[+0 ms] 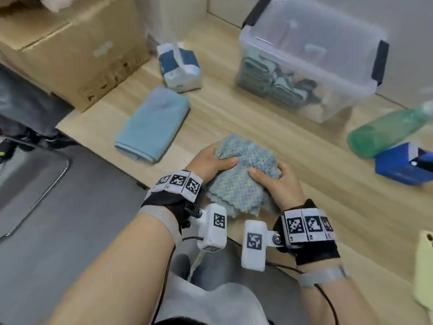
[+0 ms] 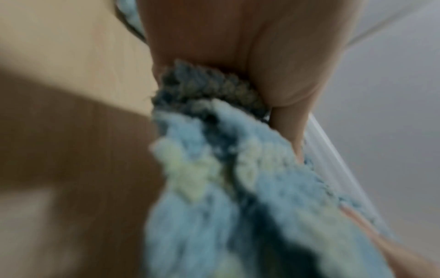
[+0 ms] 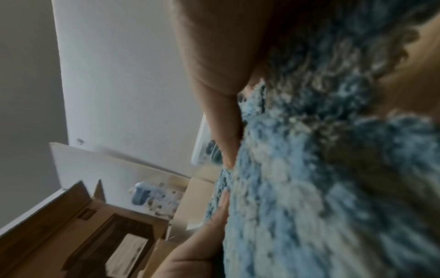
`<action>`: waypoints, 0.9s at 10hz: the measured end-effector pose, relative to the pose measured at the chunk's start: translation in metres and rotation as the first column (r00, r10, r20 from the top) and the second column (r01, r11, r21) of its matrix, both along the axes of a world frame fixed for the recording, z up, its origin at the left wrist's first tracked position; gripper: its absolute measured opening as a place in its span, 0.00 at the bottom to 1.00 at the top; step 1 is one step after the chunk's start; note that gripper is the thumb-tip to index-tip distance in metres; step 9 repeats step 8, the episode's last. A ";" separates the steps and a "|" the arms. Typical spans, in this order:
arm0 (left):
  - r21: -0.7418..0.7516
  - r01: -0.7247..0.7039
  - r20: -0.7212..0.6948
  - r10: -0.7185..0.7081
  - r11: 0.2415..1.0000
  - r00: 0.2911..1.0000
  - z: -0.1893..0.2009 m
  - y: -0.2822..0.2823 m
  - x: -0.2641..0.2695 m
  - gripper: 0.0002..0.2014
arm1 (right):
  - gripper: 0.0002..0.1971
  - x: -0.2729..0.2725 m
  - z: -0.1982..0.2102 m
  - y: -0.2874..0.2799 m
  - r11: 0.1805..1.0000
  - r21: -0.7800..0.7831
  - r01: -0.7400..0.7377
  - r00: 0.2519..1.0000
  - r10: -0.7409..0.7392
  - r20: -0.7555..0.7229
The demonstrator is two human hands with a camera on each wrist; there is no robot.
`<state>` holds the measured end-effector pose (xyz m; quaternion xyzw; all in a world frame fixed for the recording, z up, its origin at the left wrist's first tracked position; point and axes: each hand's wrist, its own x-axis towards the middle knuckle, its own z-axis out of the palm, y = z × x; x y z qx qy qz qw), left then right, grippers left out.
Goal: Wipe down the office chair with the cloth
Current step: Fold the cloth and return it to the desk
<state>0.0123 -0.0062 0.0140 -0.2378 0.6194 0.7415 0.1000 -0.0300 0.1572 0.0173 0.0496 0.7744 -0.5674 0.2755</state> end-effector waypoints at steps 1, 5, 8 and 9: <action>-0.057 0.092 0.095 -0.086 0.994 0.992 -0.012 0.014 -0.020 0.14 | 0.26 -0.012 -0.015 0.019 0.992 0.118 0.040 0.998 -0.047 0.051; -0.290 0.444 0.448 -0.290 0.848 0.846 -0.021 0.003 -0.037 0.12 | 0.34 -0.017 -0.010 0.027 0.884 0.468 0.002 0.999 0.016 -0.036; -0.203 0.345 0.517 -0.199 0.916 0.832 -0.016 -0.003 -0.029 0.19 | 0.10 -0.013 0.151 0.030 0.933 -0.129 0.337 0.664 -0.332 -0.670; -0.203 0.345 0.517 -0.199 0.916 0.832 -0.016 -0.003 -0.029 0.19 | 0.10 -0.013 0.151 0.030 0.933 -0.129 0.337 0.664 -0.332 -0.670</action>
